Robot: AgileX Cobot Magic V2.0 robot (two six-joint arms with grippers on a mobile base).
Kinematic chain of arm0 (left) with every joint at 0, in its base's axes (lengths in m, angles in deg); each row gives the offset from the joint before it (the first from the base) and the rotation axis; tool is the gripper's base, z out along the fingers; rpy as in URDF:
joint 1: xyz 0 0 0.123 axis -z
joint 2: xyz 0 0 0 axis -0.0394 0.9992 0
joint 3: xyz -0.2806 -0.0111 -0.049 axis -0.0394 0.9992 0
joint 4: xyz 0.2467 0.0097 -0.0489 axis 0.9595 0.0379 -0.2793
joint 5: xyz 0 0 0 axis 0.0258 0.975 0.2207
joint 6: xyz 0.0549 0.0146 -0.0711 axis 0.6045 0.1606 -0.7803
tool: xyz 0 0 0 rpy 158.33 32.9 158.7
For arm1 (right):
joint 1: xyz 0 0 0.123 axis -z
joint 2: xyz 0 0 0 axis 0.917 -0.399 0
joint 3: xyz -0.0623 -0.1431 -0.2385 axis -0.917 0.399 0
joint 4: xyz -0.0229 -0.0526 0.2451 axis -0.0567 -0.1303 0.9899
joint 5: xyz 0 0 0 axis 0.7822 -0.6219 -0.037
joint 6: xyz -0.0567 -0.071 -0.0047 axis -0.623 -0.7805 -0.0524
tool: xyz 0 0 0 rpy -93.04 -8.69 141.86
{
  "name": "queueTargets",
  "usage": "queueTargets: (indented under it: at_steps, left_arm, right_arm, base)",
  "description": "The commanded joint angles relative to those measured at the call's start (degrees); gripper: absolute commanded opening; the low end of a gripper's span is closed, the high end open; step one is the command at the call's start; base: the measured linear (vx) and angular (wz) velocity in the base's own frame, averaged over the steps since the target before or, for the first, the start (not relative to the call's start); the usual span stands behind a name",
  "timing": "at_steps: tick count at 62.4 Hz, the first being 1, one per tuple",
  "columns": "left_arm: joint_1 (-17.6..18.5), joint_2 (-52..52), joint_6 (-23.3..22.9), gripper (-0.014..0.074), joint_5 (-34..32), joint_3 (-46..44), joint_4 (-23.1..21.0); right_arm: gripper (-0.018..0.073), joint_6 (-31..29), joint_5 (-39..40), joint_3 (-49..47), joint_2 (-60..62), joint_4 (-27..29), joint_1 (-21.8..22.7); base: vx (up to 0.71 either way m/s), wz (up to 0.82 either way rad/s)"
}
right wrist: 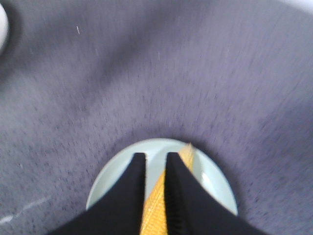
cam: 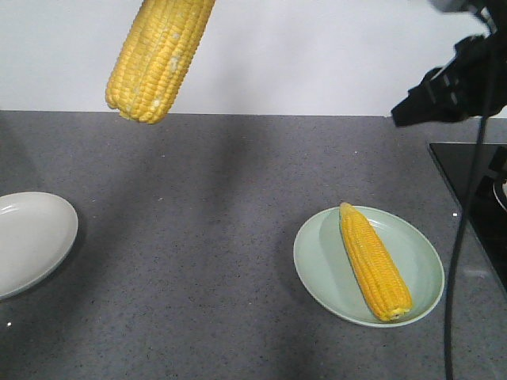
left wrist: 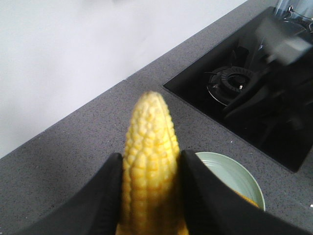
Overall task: Distribute corn equally
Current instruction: 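Raise the right gripper up and away from the green plate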
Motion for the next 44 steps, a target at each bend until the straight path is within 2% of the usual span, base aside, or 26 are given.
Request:
queueTargets:
  at_steps: [1, 32, 34, 38, 44]
  left_arm:
    - [0.18, -2.44, -0.59, -0.0007, -2.12, -1.47, -1.38]
    - [0.18, -2.06, -0.59, -0.0007, -2.52, -1.47, -0.74]
    - [0.18, -2.12, -0.59, -0.0007, -2.19, -1.47, 0.46]
    - [0.18, -2.61, -0.67, -0.0007, -2.07, -1.47, 5.79]
    - [0.18, -3.84, -2.3, -0.0007, -2.07, -1.47, 17.46]
  right_arm:
    - [-0.0012, 0.05, 2.69, -2.76, 7.13, 2.3, 0.24]
    - [-0.0008, 0.05, 1.5, -2.83, 26.53, 1.29, 0.24]
    - [-0.0008, 0.05, 1.63, -2.83, 27.17, 1.16, 0.24]
    - [-0.0008, 0.05, 1.85, -2.83, 27.97, 0.91, 0.24]
    - [-0.0008, 0.09, 1.8, -2.83, 28.15, 0.76, 0.24]
  base:
    - [0.0, 0.0]
    - [0.0, 0.0]
    - [0.0, 0.0]
    - [0.0, 0.0]
    - [0.0, 0.0]
